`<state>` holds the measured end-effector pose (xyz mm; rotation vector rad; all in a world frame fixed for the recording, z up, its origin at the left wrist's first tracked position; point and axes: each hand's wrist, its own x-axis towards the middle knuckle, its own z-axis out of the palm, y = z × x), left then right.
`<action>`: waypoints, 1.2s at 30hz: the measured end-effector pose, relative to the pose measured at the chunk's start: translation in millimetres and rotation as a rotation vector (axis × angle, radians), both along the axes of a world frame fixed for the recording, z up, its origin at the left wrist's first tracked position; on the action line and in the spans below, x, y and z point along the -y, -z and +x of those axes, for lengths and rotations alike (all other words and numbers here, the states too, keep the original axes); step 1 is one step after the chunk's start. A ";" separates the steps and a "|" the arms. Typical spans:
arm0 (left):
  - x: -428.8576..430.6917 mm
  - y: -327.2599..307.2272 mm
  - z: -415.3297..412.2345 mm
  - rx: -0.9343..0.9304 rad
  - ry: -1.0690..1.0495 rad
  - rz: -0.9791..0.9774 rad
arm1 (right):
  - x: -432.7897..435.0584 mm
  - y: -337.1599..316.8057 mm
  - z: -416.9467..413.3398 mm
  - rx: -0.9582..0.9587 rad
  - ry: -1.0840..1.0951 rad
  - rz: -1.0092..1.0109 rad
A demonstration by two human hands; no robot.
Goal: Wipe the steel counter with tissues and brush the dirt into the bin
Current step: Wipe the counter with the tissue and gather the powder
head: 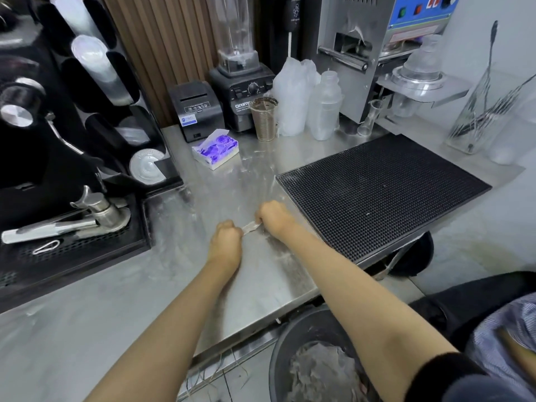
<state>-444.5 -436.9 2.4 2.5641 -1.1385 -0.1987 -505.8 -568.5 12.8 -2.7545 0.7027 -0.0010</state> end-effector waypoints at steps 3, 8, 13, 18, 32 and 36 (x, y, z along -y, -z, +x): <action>-4.3 10.0 -13.8 0.012 0.039 -0.032 | 3.2 12.7 -15.4 0.022 0.005 0.065; -17.3 14.0 -43.0 0.002 0.269 -0.035 | -6.8 13.3 -77.9 0.116 -0.041 0.098; -36.9 11.3 -94.3 0.040 0.485 0.016 | -26.7 20.7 -154.3 0.118 -0.033 0.084; -48.3 3.9 -129.8 0.050 0.565 -0.009 | -43.1 13.0 -211.2 0.131 0.001 0.166; -32.5 5.0 -108.6 0.036 0.263 0.026 | -25.1 0.1 -131.9 0.035 -0.042 0.061; -41.3 0.7 -145.2 0.061 0.473 0.062 | -28.0 4.0 -189.4 -0.058 -0.044 0.138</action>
